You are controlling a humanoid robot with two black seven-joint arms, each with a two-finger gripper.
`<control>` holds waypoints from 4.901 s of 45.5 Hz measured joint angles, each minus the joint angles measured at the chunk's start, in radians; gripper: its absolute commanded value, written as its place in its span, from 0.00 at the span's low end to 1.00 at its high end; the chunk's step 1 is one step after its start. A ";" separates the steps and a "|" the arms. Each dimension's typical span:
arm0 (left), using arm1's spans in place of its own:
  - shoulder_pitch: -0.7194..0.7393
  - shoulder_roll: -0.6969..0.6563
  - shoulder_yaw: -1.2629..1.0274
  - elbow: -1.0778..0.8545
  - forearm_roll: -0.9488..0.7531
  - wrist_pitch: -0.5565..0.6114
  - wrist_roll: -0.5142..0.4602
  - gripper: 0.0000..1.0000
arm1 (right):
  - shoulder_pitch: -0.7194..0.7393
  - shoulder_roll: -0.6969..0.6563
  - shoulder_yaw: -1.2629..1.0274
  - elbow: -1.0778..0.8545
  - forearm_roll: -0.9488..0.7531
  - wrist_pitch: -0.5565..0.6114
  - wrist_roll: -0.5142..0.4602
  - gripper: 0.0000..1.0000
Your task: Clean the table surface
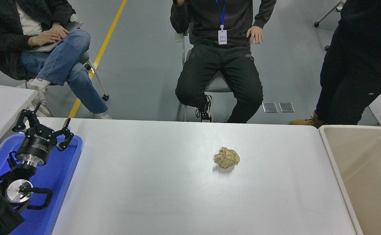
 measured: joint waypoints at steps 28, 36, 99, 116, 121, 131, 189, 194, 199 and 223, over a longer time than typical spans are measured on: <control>0.000 0.000 0.000 0.000 0.000 0.000 0.000 1.00 | -0.219 0.157 0.045 0.003 0.000 0.012 0.082 0.99; 0.000 0.000 0.000 0.000 0.000 0.000 0.000 1.00 | -0.281 0.191 0.046 0.003 0.000 0.016 0.113 0.99; 0.000 0.000 0.000 0.000 0.000 0.000 0.000 1.00 | 0.043 -0.082 -0.790 -0.031 -0.103 0.045 0.158 0.99; 0.000 0.000 0.000 0.000 0.000 0.000 0.000 1.00 | 0.385 0.020 -1.173 -0.020 -0.547 0.126 0.160 0.99; 0.000 0.000 0.000 0.000 0.000 0.000 0.000 1.00 | 0.434 0.096 -1.209 -0.017 -0.656 0.172 0.161 0.99; 0.000 0.000 0.000 0.000 0.000 0.000 0.000 1.00 | 0.468 0.268 -1.338 -0.019 -0.786 0.239 0.161 0.99; 0.000 0.000 0.000 0.000 0.000 0.000 0.000 1.00 | 0.194 0.613 -1.583 -0.209 -0.927 0.187 0.159 0.99; 0.000 0.000 0.000 0.000 0.000 0.000 0.000 1.00 | 0.170 0.614 -1.562 -0.213 -0.924 0.149 0.159 0.99; 0.000 0.000 0.000 0.000 0.000 0.000 0.000 1.00 | 0.141 0.614 -1.552 -0.227 -0.923 0.110 0.157 0.99; 0.000 0.000 0.000 0.000 0.000 0.000 0.000 1.00 | 0.025 0.614 -1.536 -0.347 -0.918 -0.016 0.157 0.99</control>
